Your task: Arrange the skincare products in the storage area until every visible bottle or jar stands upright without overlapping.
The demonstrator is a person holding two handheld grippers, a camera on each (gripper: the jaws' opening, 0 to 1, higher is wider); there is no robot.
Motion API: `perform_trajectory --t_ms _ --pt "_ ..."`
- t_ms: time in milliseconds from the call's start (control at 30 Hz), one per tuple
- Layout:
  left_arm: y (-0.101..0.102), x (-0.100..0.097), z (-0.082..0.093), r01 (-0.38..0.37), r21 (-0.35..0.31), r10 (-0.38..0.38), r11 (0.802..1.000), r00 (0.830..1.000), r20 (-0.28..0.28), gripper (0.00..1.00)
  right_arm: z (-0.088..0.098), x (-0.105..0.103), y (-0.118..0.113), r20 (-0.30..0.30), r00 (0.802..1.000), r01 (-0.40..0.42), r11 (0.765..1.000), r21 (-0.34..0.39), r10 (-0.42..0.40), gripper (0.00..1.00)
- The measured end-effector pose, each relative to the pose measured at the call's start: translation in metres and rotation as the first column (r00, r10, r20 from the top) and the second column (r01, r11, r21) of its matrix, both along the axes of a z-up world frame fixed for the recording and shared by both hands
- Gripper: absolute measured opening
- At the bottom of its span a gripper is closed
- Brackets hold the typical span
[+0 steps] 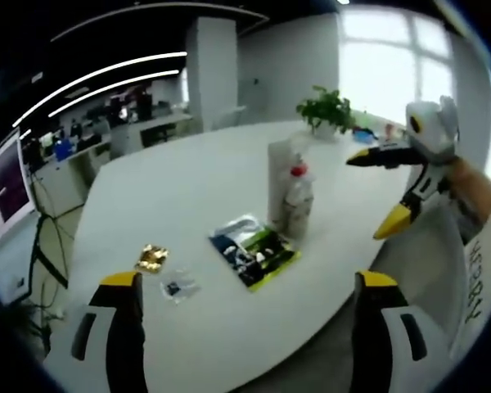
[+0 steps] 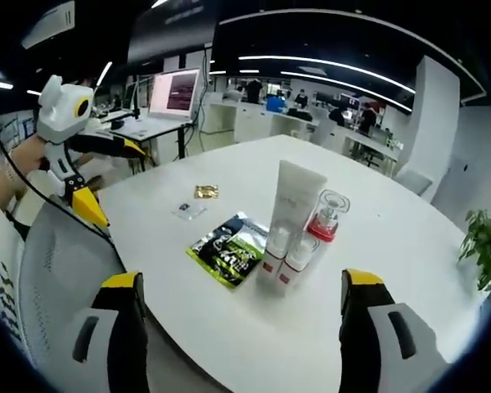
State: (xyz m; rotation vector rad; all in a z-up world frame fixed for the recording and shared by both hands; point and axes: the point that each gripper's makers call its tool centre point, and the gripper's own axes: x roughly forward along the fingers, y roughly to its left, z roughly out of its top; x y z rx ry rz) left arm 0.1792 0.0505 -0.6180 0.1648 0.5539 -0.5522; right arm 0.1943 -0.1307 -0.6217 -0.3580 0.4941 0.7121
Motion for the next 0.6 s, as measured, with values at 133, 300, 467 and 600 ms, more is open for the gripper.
perform_trajectory --t_ms 133,300,467,600 --pt "-0.0014 -0.0007 -0.0008 0.011 0.000 -0.011 1.000 1.000 -0.001 0.99 -0.0001 -0.0005 0.0003 -0.005 1.000 0.002 1.000 0.000 -0.002 1.00" --pt "-0.0023 -0.0013 -0.0020 0.021 0.000 -0.021 1.000 1.000 -0.004 0.99 0.0008 0.0008 0.0024 -0.005 1.000 0.000 1.000 -0.002 0.000 1.00" --pt "-0.0006 -0.0015 -0.0037 0.019 -0.002 -0.019 1.000 1.000 -0.013 0.99 -0.0004 0.0019 0.0057 -0.017 1.000 0.000 1.000 0.001 0.000 1.00" --pt "0.0006 -0.0012 -0.0074 0.016 -0.003 -0.016 1.000 1.000 -0.025 0.99 -0.0020 0.0025 0.0075 -0.029 1.000 0.000 1.000 0.006 0.000 1.00"
